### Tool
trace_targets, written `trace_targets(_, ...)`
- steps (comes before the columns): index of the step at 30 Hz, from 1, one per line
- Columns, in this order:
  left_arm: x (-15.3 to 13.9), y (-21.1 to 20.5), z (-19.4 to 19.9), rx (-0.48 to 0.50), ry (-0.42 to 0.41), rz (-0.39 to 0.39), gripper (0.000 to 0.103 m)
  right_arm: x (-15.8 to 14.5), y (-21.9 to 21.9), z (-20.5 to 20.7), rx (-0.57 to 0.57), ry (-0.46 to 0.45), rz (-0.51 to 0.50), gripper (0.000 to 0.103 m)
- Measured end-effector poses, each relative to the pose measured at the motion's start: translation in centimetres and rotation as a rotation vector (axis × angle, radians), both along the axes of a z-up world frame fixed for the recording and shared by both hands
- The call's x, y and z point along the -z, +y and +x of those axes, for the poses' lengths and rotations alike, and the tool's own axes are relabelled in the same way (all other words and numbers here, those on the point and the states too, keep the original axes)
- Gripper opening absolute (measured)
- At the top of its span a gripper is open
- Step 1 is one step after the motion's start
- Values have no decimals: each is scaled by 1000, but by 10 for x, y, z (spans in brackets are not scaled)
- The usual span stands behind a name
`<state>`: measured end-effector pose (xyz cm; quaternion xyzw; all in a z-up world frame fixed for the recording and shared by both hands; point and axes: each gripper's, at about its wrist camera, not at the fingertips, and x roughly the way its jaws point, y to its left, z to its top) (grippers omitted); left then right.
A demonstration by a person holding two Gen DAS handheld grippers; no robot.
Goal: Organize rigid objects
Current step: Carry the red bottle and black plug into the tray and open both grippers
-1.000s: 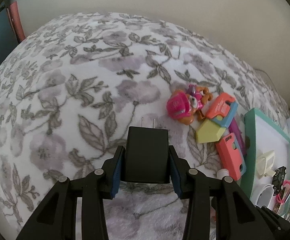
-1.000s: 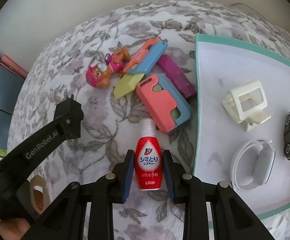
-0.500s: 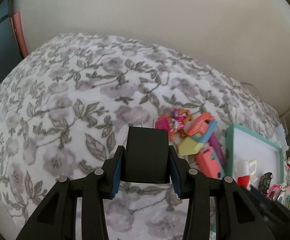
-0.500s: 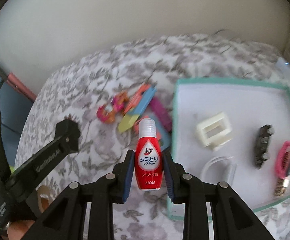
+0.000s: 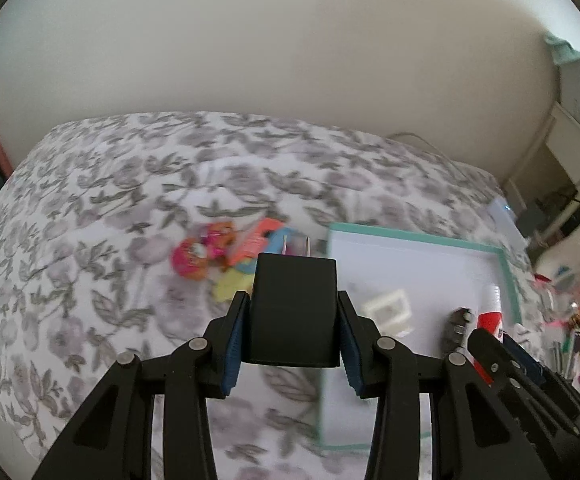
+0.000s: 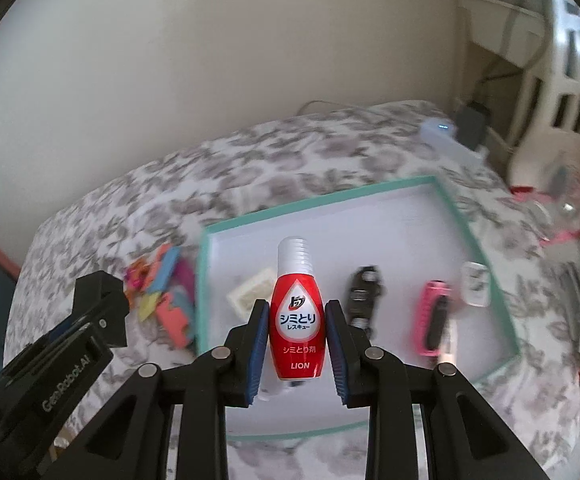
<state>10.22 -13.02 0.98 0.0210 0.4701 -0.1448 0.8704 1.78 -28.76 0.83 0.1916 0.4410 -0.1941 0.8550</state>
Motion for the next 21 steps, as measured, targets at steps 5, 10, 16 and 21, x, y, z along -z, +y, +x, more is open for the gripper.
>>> trace_targets(5, 10, -23, -15, 5, 42, 10, 44, 4, -19, -13, 63, 10, -4, 30)
trace_targets(10, 23, -33, -24, 20, 58, 56, 44, 19, -34, -15, 93, 63, 19, 30)
trace_targets(16, 38, -46, -30, 61, 74, 104, 44, 47, -44, -14, 111, 153, 61, 30)
trace_targets(21, 57, -54, -30, 83, 125, 129, 44, 53, -46, -15, 114, 174, 67, 31)
